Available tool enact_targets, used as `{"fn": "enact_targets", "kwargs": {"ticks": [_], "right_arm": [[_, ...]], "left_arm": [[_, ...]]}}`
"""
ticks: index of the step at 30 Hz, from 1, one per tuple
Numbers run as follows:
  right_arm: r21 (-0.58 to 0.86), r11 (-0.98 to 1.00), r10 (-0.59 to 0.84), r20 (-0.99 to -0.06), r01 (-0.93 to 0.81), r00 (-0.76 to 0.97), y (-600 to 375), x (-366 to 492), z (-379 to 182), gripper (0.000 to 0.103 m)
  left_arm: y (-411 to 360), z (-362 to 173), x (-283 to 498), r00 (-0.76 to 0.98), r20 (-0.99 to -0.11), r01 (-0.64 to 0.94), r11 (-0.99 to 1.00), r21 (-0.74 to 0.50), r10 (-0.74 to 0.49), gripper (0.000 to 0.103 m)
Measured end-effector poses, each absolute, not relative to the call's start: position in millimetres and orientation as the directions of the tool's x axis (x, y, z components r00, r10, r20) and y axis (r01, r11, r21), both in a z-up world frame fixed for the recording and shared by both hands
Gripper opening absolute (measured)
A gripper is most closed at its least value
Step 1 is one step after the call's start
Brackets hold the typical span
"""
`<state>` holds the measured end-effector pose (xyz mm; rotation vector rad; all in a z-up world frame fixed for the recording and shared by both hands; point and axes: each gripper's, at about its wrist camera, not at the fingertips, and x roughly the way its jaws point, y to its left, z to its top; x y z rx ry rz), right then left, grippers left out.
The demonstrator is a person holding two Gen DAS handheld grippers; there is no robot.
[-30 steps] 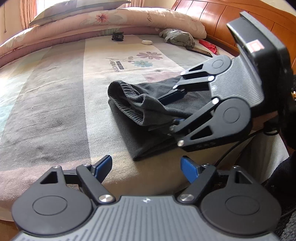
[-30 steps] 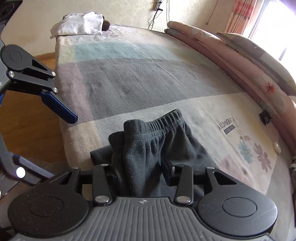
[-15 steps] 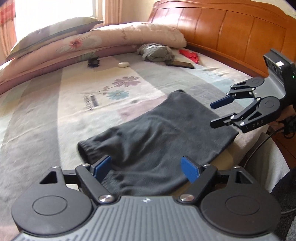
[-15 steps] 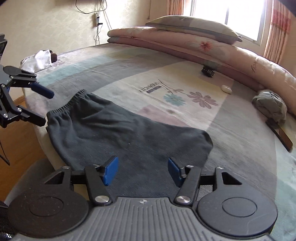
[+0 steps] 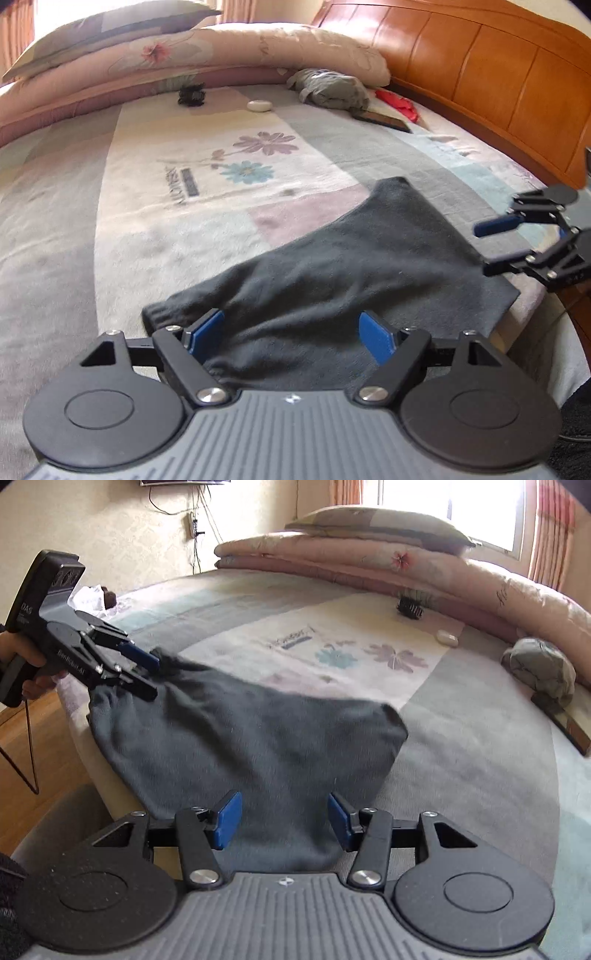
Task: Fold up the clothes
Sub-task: 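Smooth the folded sweatpants flat with the open right gripper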
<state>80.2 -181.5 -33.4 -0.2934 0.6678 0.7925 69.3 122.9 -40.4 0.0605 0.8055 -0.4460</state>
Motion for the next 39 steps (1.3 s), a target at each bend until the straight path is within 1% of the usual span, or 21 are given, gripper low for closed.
{"fn": "enact_targets", "kwargs": {"ticks": [3, 5, 7, 8, 9, 11, 14, 16, 21, 24, 25, 28, 31, 34, 36, 39], "right_arm": [[-0.004, 0.672, 0.575, -0.626, -0.740, 0.526, -164.3, 110.3, -31.0, 0.056], [0.016, 0.681, 0.570, -0.640, -0.732, 0.515, -153.6, 133.0, -41.1, 0.056], [0.020, 0.711, 0.518, -0.690, -0.703, 0.505, -146.4, 155.2, -58.9, 0.056], [0.037, 0.725, 0.503, -0.710, -0.688, 0.492, -147.6, 164.4, -68.2, 0.056], [0.055, 0.725, 0.513, -0.709, -0.686, 0.485, -149.8, 166.2, -68.5, 0.056], [0.093, 0.726, 0.532, -0.704, -0.682, 0.470, -154.0, 169.9, -69.0, 0.055], [0.143, 0.725, 0.556, -0.699, -0.673, 0.451, -159.5, 174.7, -69.3, 0.055], [0.125, 0.733, 0.536, -0.712, -0.669, 0.455, -155.7, 173.1, -65.0, 0.055], [0.067, 0.764, 0.473, -0.734, -0.642, 0.487, -152.8, 154.9, -45.3, 0.062], [0.038, 0.794, 0.430, -0.741, -0.607, 0.516, -153.1, 139.8, -33.0, 0.069], [0.028, 0.803, 0.415, -0.743, -0.595, 0.525, -153.1, 134.8, -28.9, 0.073], [0.027, 0.827, 0.388, -0.750, -0.561, 0.536, -151.1, 120.5, -22.5, 0.079], [0.060, 0.833, 0.395, -0.760, -0.550, 0.516, -146.5, 109.1, -25.9, 0.080], [0.074, 0.846, 0.370, -0.794, -0.528, 0.483, -141.2, 104.2, -39.9, 0.081], [0.074, 0.854, 0.350, -0.814, -0.515, 0.464, -138.8, 101.1, -50.0, 0.081], [0.062, 0.862, 0.337, -0.812, -0.503, 0.476, -138.7, 93.3, -52.1, 0.084]], "left_arm": [[105.8, -40.3, 82.2, 0.573, -0.702, 0.463, 0.874, -0.149, -0.423, 0.082], [99.5, -51.8, 93.7, 0.554, -0.728, 0.459, 0.878, -0.139, -0.405, 0.082], [104.0, -68.8, 105.6, 0.537, -0.769, 0.412, 0.903, -0.120, -0.347, 0.082], [110.4, -73.6, 107.6, 0.540, -0.760, 0.410, 0.902, -0.137, -0.361, 0.082], [116.1, -74.6, 108.1, 0.546, -0.744, 0.417, 0.895, -0.158, -0.385, 0.082], [121.3, -73.0, 111.8, 0.539, -0.750, 0.406, 0.898, -0.167, -0.383, 0.082], [117.7, -67.1, 114.7, 0.522, -0.773, 0.409, 0.901, -0.144, -0.360, 0.082], [111.3, -59.7, 110.7, 0.525, -0.781, 0.415, 0.903, -0.111, -0.338, 0.081], [100.3, -43.4, 87.3, 0.523, -0.778, 0.457, 0.885, -0.089, -0.349, 0.082], [93.8, -40.0, 72.7, 0.527, -0.779, 0.473, 0.879, -0.061, -0.339, 0.082], [92.1, -40.2, 69.0, 0.527, -0.781, 0.475, 0.878, -0.058, -0.336, 0.082], [89.7, -44.5, 62.4, 0.516, -0.784, 0.474, 0.877, -0.074, -0.345, 0.082], [90.9, -54.0, 59.5, 0.498, -0.794, 0.462, 0.882, -0.096, -0.348, 0.082], [95.7, -64.2, 56.3, 0.489, -0.801, 0.447, 0.888, -0.108, -0.344, 0.082], [98.6, -64.1, 52.8, 0.494, -0.797, 0.439, 0.891, -0.116, -0.348, 0.083], [98.6, -56.4, 46.2, 0.504, -0.797, 0.429, 0.897, -0.103, -0.332, 0.083]]}}
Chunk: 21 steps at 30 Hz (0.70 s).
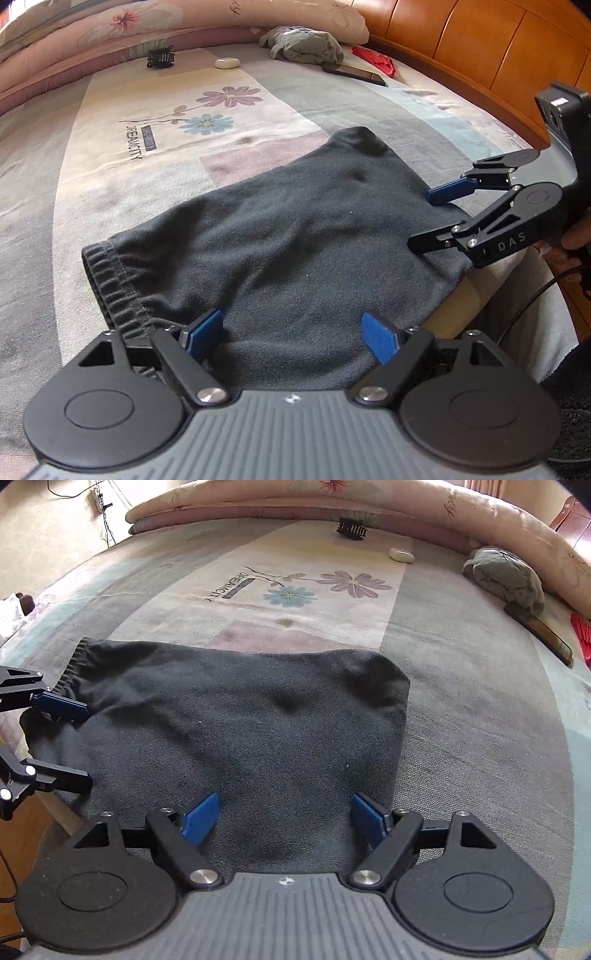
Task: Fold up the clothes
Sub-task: 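Smooth the folded sweatpants flat with the open right gripper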
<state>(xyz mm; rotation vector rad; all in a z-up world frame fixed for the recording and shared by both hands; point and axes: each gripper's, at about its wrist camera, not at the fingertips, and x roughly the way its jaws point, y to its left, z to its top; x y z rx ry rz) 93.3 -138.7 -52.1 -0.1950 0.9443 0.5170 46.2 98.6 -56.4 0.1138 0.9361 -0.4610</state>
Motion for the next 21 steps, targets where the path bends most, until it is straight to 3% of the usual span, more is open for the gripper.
{"fn": "enact_targets", "kwargs": {"ticks": [5, 13, 21], "right_arm": [[0.064, 0.878, 0.330, -0.801, -0.475, 0.500, -137.6, 81.1, -37.3, 0.089], [-0.004, 0.874, 0.269, -0.829, -0.486, 0.491, -126.5, 70.3, -55.7, 0.101], [-0.006, 0.878, 0.265, -0.827, -0.479, 0.496, -126.5, 69.9, -54.9, 0.101]], "left_arm": [[95.0, -44.3, 31.5, 0.521, -0.767, 0.463, 0.879, -0.116, -0.375, 0.084], [95.1, -59.9, 31.2, 0.491, -0.806, 0.439, 0.893, -0.098, -0.330, 0.084], [89.1, -52.2, 29.2, 0.503, -0.797, 0.464, 0.883, -0.076, -0.333, 0.084]]}}
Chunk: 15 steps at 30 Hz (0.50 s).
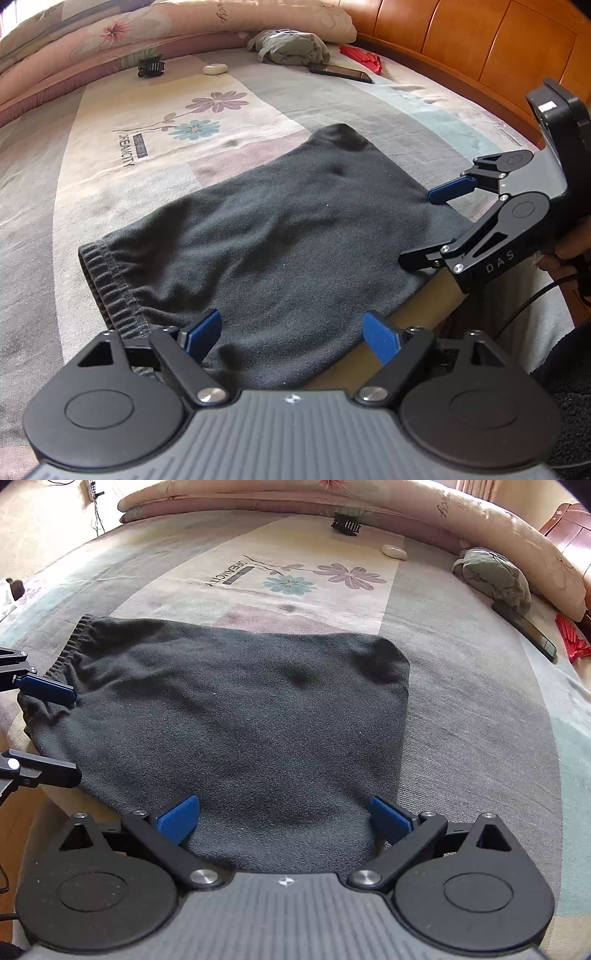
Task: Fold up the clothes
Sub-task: 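Smooth the folded sweatpants flat with the open right gripper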
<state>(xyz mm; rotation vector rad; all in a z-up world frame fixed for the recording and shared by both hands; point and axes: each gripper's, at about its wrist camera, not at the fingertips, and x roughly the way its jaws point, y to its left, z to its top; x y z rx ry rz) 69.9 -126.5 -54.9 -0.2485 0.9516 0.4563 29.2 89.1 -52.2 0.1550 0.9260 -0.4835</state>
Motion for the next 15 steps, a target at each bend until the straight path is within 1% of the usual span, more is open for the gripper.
{"fn": "enact_targets", "kwargs": {"ticks": [4, 6, 8, 12, 15], "right_arm": [[-0.004, 0.877, 0.268, -0.825, -0.480, 0.497, -129.4, 66.8, -54.0, 0.101], [0.007, 0.871, 0.286, -0.820, -0.490, 0.496, -134.6, 62.8, -53.7, 0.102], [0.033, 0.862, 0.324, -0.803, -0.506, 0.499, -143.0, 57.8, -50.8, 0.102], [0.098, 0.834, 0.429, -0.735, -0.543, 0.525, -152.9, 48.9, -34.4, 0.102], [0.093, 0.816, 0.454, -0.715, -0.571, 0.532, -146.6, 45.0, -29.1, 0.103]], "left_arm": [[94.1, -63.3, 29.4, 0.484, -0.825, 0.448, 0.893, -0.050, -0.290, 0.084], [99.4, -61.8, 26.8, 0.488, -0.820, 0.440, 0.896, -0.064, -0.298, 0.084], [102.0, -54.6, 24.4, 0.503, -0.809, 0.431, 0.899, -0.070, -0.304, 0.084], [97.4, -40.4, 25.6, 0.540, -0.776, 0.445, 0.893, -0.066, -0.326, 0.084], [92.6, -46.9, 33.2, 0.526, -0.788, 0.438, 0.896, -0.071, -0.319, 0.084]]}}
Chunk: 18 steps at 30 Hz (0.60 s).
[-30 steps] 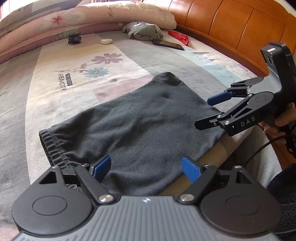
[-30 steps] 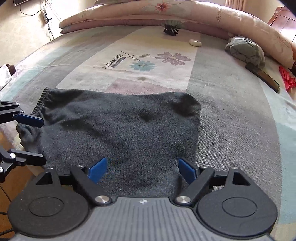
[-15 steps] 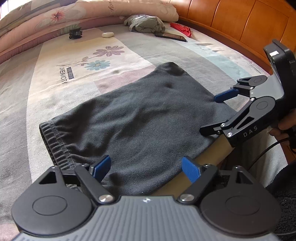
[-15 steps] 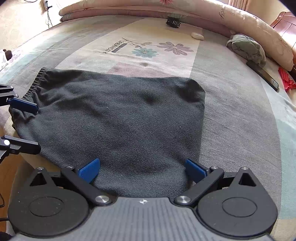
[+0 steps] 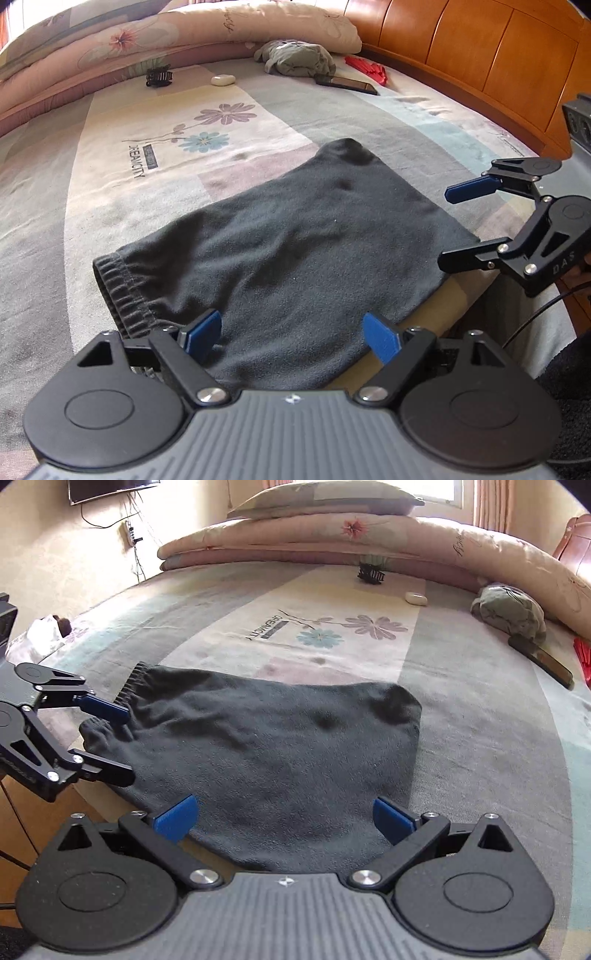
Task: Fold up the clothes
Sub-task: 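Smooth the folded sweatpants flat with the open right gripper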
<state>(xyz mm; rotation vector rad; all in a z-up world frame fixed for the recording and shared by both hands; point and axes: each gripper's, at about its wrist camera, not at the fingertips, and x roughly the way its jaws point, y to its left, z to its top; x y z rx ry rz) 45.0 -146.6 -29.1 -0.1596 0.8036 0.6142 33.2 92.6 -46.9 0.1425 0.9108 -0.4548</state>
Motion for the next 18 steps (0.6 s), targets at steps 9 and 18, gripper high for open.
{"fn": "enact_targets", "kwargs": {"ticks": [9, 18], "right_arm": [[0.166, 0.836, 0.444, -0.763, -0.523, 0.469, -167.4, 45.4, -53.7, 0.103], [0.179, 0.860, 0.443, -0.725, -0.478, 0.527, -181.2, 52.1, -39.5, 0.103]], "left_arm": [[106.5, -50.6, 28.3, 0.530, -0.786, 0.377, 0.919, -0.116, -0.317, 0.084], [52.3, -35.3, 63.7, 0.537, -0.724, 0.499, 0.855, -0.141, -0.433, 0.084]]}}
